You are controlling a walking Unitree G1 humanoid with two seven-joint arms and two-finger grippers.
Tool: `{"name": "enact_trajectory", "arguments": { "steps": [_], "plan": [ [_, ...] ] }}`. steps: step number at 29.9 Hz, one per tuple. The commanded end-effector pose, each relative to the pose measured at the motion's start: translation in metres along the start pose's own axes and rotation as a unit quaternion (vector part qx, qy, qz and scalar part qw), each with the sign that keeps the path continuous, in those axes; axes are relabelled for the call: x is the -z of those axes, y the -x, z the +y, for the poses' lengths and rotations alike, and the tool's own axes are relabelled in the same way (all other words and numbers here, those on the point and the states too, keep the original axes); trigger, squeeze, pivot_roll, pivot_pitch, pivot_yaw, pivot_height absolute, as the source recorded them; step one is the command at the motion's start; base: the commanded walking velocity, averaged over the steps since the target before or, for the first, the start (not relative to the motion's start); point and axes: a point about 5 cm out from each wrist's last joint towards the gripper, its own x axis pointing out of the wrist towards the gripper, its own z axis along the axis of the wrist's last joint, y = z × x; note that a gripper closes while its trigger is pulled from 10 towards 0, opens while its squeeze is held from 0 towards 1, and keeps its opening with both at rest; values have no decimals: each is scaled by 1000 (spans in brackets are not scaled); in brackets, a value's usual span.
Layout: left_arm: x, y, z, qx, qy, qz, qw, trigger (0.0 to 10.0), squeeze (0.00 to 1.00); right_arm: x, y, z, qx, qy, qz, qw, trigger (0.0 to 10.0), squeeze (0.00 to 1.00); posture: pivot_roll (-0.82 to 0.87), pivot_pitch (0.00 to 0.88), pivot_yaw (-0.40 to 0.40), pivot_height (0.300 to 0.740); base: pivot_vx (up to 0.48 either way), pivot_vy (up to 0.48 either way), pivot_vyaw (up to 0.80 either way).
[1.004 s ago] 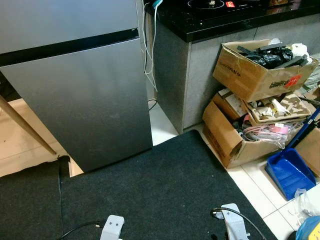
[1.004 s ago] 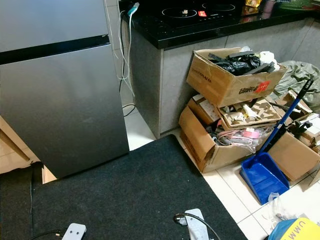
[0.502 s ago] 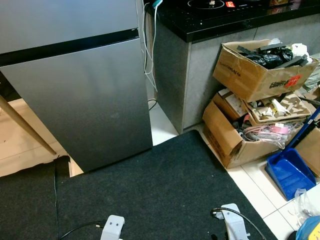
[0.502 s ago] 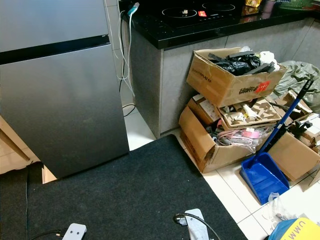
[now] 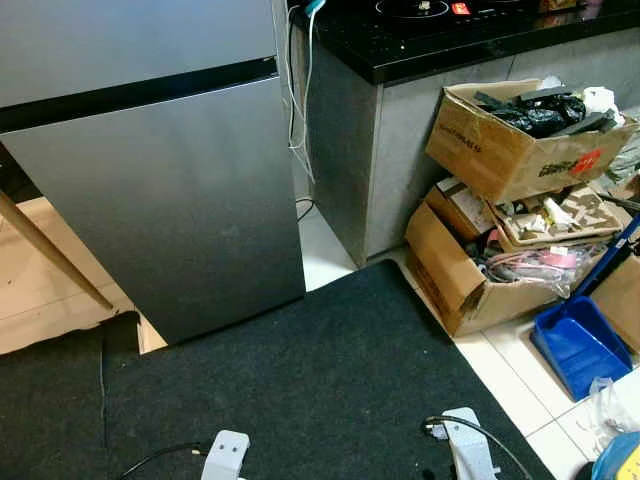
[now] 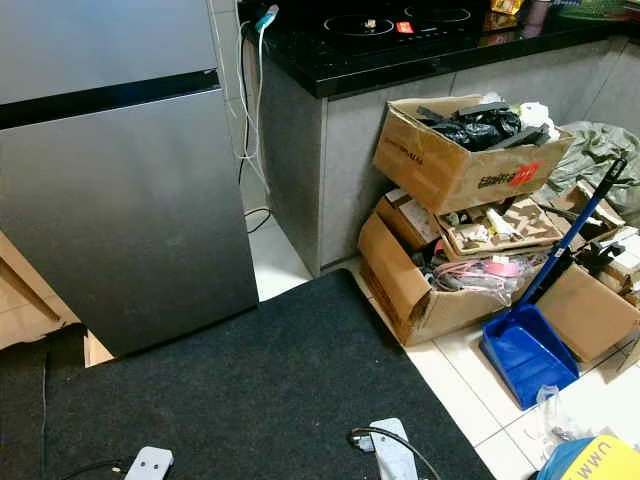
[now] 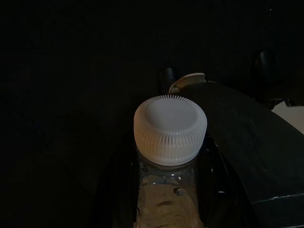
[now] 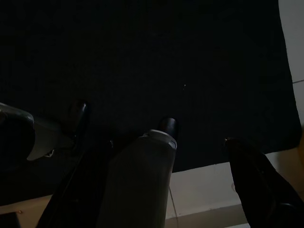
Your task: Restocking fridge
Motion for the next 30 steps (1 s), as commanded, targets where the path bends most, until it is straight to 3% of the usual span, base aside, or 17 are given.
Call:
{"name": "enact_trajectory", "arguments": {
  "steps": [1, 16, 22, 30],
  "plan": [
    [9, 1, -3, 3, 0, 14, 1000, 10000, 0, 7, 1, 0, 0, 5, 12, 1000, 10000, 0, -91, 120, -4, 740, 0, 0, 0],
    [10, 0, -7, 8, -1, 15, 1000, 10000, 0, 10, 3, -5, 7, 1, 14, 1000, 10000, 0, -94, 117, -8, 740, 0, 0, 0],
    [12, 1, -2, 1, -2, 19, 1000, 10000, 0, 4, 3, -13, 14, 6, 7, 1000, 10000, 0, -104, 123, -27, 740, 0, 0, 0],
    [1, -1, -4, -3, 20, 0, 1000, 10000, 0, 5, 5, -20, 21, 5, 9, 1000, 10000, 0, -111, 114, -19, 740, 0, 0, 0]
  ]
}}
